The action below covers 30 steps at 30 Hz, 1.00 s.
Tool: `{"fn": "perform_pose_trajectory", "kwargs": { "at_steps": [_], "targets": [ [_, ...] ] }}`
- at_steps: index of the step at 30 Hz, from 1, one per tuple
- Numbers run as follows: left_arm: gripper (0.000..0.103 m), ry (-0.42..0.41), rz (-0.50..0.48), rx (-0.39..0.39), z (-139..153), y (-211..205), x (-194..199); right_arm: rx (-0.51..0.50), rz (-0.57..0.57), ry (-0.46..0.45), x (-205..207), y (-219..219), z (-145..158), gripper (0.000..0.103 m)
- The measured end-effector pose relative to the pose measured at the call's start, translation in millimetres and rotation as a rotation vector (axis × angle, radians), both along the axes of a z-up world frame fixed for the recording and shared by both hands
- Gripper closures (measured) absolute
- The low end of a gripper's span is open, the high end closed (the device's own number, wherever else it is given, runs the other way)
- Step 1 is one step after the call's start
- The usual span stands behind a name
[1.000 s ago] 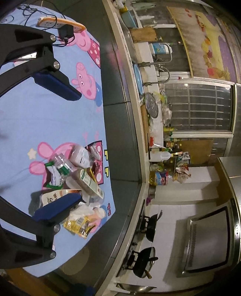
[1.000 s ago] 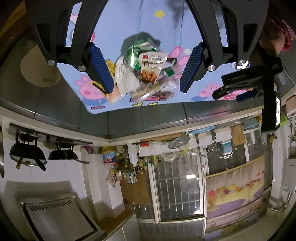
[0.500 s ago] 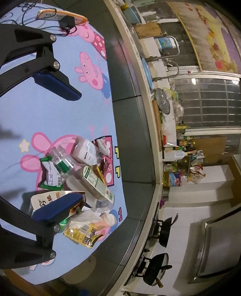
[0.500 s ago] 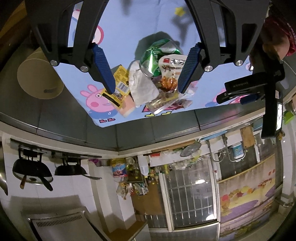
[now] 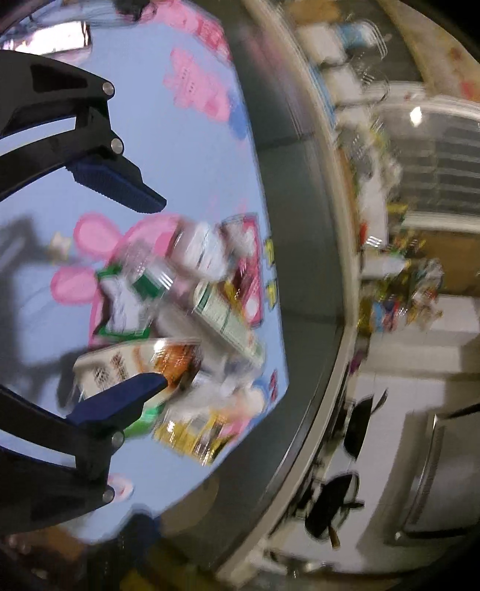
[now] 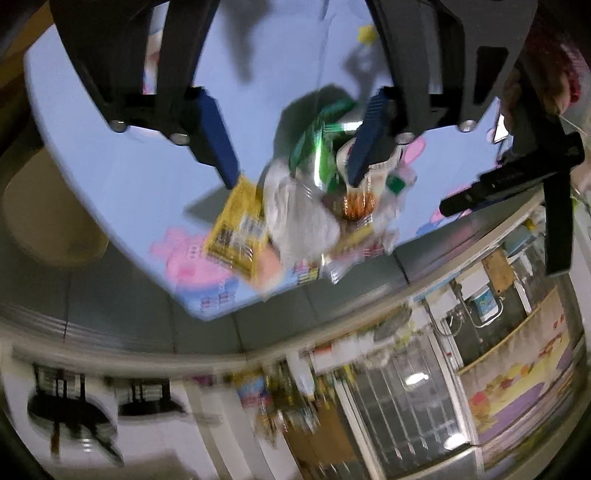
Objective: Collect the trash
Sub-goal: 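Close the left tool on the printed snack bag while the right tool grasps the green can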
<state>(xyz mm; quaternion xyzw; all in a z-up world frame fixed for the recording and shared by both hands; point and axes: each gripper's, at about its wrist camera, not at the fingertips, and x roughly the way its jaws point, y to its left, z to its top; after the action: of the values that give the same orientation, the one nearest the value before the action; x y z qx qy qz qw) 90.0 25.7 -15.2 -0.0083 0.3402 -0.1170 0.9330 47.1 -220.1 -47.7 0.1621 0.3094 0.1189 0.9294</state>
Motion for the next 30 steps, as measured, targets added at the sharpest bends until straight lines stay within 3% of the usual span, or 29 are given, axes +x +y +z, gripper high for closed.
{"fn": "perform_pose_trajectory", "kwargs": {
  "at_steps": [5,8,12,14,16,18,20,22,23,24,25,27,30],
  "targets": [
    [0.027,0.184,-0.165,-0.155,-26.3,-8.1,22.0,0.228,0.041,0.198,24.7,-13.8,-50.4,0.055],
    [0.029,0.272,-0.192,-0.2,-46.2,-13.3,41.3,0.354,0.067,0.265,36.4,-18.4,-68.6,0.055],
    [0.035,0.379,-0.217,-0.317,-65.4,-14.5,63.1,0.453,0.101,0.317,48.5,-16.4,-81.3,0.055],
    [0.044,0.41,-0.233,-0.367,-71.2,-14.8,67.1,0.469,0.117,0.332,53.4,-11.5,-84.2,0.055],
    [0.061,0.423,-0.252,-0.378,-72.8,-19.5,67.5,0.471,0.136,0.34,58.1,-4.0,-84.5,0.055],
    [0.064,0.4,-0.265,-0.371,-69.0,-23.2,61.5,0.474,0.154,0.349,62.4,4.0,-84.8,0.055],
    [0.071,0.353,-0.266,-0.347,-61.0,-25.6,56.0,0.476,0.166,0.366,66.8,11.4,-86.5,0.056],
    [0.083,0.342,-0.289,-0.376,-53.6,-24.6,49.8,0.503,0.185,0.393,70.9,19.3,-91.9,0.058],
    [0.084,0.335,-0.286,-0.375,-51.0,-23.2,46.4,0.528,0.194,0.396,70.4,21.9,-93.1,0.063],
    [0.084,0.329,-0.286,-0.365,-48.6,-22.0,41.9,0.558,0.212,0.388,68.6,25.3,-92.5,0.075],
    [0.085,0.327,-0.287,-0.367,-47.1,-20.3,38.9,0.564,0.215,0.376,66.9,26.5,-90.0,0.079],
    [0.086,0.32,-0.285,-0.372,-43.5,-17.2,32.1,0.517,0.222,0.337,60.8,28.7,-78.8,0.084],
    [0.099,0.293,-0.259,-0.364,-32.8,-5.4,23.4,0.458,0.209,0.275,52.2,23.5,-60.0,0.088]
  ]
}}
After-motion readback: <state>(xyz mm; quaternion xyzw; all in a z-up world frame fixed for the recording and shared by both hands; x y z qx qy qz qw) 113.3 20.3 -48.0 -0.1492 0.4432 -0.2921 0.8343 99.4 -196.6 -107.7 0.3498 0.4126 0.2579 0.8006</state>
